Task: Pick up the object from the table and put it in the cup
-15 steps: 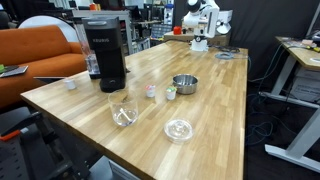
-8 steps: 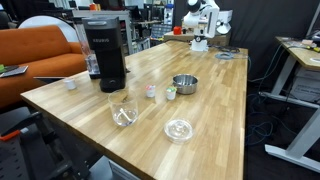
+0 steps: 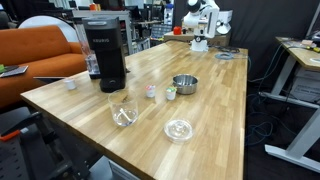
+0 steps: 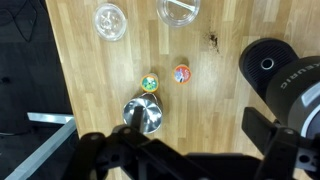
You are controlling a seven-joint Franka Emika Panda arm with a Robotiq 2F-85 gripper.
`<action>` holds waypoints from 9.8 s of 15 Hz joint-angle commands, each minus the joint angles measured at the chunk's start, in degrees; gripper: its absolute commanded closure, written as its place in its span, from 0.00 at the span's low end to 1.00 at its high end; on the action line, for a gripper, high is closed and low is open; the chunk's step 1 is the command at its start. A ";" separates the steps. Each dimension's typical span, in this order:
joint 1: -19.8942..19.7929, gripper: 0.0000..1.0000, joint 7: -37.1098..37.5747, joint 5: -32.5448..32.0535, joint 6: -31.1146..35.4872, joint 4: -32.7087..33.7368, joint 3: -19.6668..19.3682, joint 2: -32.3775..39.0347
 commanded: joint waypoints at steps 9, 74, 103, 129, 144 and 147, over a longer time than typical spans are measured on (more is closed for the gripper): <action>0.24 0.00 0.04 4.67 3.29 4.04 -0.22 11.20; -4.62 0.00 0.89 19.35 1.58 28.61 -2.51 55.81; -4.85 0.78 0.94 17.43 0.95 20.89 -4.28 42.54; -6.28 0.81 7.41 25.24 4.00 -8.63 -7.85 15.03; -6.99 0.80 8.06 28.09 11.06 -8.02 -8.86 21.66; -7.09 0.78 7.90 29.17 11.26 -7.51 -8.80 22.78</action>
